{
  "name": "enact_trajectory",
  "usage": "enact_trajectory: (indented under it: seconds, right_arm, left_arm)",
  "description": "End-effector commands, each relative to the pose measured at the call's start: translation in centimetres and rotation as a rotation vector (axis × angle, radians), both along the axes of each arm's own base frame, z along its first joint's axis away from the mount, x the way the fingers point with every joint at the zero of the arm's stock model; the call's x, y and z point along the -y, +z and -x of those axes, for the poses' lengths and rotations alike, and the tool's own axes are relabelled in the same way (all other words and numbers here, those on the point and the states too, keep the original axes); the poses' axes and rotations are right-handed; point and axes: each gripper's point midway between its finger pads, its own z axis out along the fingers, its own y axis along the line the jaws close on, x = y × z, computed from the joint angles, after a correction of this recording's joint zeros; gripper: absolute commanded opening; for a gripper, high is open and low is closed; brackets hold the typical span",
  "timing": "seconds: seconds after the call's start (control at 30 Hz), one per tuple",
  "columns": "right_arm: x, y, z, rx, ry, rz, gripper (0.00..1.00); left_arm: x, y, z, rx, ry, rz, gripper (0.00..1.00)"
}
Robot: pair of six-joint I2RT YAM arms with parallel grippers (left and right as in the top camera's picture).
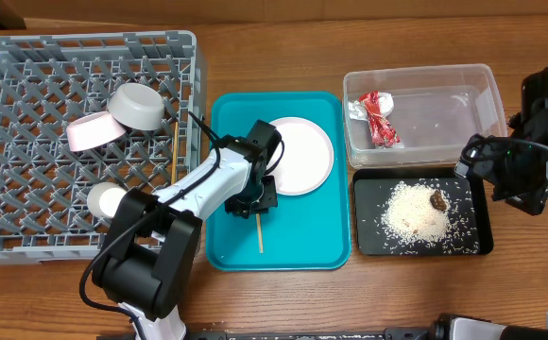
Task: Sort waste into correct bins and load items into the dishwasher
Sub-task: 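Reach the left gripper to the white plate and grasp its edge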
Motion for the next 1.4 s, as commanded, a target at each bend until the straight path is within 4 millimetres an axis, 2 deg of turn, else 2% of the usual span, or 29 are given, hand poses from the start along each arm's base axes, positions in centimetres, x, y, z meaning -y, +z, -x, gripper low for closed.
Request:
enact_trajectory:
  seconds: [0.0, 0.1, 0.2, 0.37, 0.4, 0.43, 0.53, 0.63, 0.77, 0.9, 0.97, 1.0, 1.03, 1.07, 1.13, 1.23, 1.37]
  right_arm:
    - [0.1, 0.9, -0.3, 0.04, 0.001, 0.006, 0.91]
    - [0.1, 0.9, -0.3, 0.04, 0.001, 0.006, 0.91]
    - [0.1, 0.9, -0.3, 0.039, 0.0, 0.006, 0.91]
    - [0.1, 0.9, -0.3, 0.039, 0.0, 0.006, 0.91]
    - [0.1, 0.9, -0.2, 0.038, 0.0, 0.006, 0.91]
    - [0.1, 0.9, -0.2, 0.037, 0.001, 0.006, 0.91]
    - [0.1, 0.9, -0.2, 0.037, 0.0, 0.006, 0.91]
    - [0.1, 0.9, -0.2, 0.037, 0.0, 0.006, 0.91]
    - [0.1, 0.9, -0.2, 0.037, 0.0, 0.006, 0.91]
    - [0.1, 0.9, -0.2, 0.037, 0.0, 0.006, 0.91]
    - [0.1, 0.9, -0.2, 0.037, 0.0, 0.006, 0.91]
    - [0.1, 0.9, -0.2, 0.037, 0.0, 0.006, 0.91]
    - [0.1, 0.9, -0.2, 0.037, 0.0, 0.006, 0.91]
    - [0.1, 0.9, -0.2, 0.037, 0.0, 0.006, 0.91]
    - [0.1, 0.9, -0.2, 0.037, 0.001, 0.006, 0.91]
    - [0.1, 0.9, -0.3, 0.04, 0.0, 0.006, 0.91]
    - [0.1, 0.9, -0.3, 0.041, 0.0, 0.006, 0.91]
  left_arm:
    - [-0.8, -0.9, 0.5, -0.047, 0.006, -0.031, 0.04]
    - [-1.7, 0.8, -0.2, -0.036, 0.036, -0.035, 0.04]
    - [-3.0, 4.0, -1.7, 0.022, 0.05, -0.048, 0.04]
    - [-4.8, 11.9, -4.8, 0.209, -0.036, -0.042, 0.04]
    - [-6.0, 14.1, -5.4, 0.263, -0.051, -0.072, 0.04]
    - [-7.0, 15.3, -5.8, 0.294, -0.053, -0.099, 0.04]
    - [-10.1, 17.7, -6.5, 0.362, -0.033, -0.178, 0.04]
    - [-12.5, 17.9, -6.7, 0.363, -0.026, -0.216, 0.04]
    - [-14.9, 16.5, -7.1, 0.31, 0.004, -0.235, 0.04]
    - [-15.7, 14.5, -7.6, 0.254, 0.028, -0.209, 0.04]
    - [-15.3, 13.5, -7.8, 0.229, 0.009, -0.169, 0.14]
    - [-15.2, 13.2, -7.8, 0.221, 0.001, -0.165, 0.25]
    - [-15.2, 13.1, -7.8, 0.216, -0.002, -0.165, 0.42]
    - [-15.1, 13.1, -7.8, 0.216, -0.001, -0.161, 0.49]
    - [-14.5, 13.5, -7.8, 0.222, -0.005, -0.131, 0.54]
    - [-12.4, 15.2, -8.0, 0.255, -0.026, -0.037, 0.56]
    - [-7.7, 17.6, -8.3, 0.347, -0.166, 0.099, 0.56]
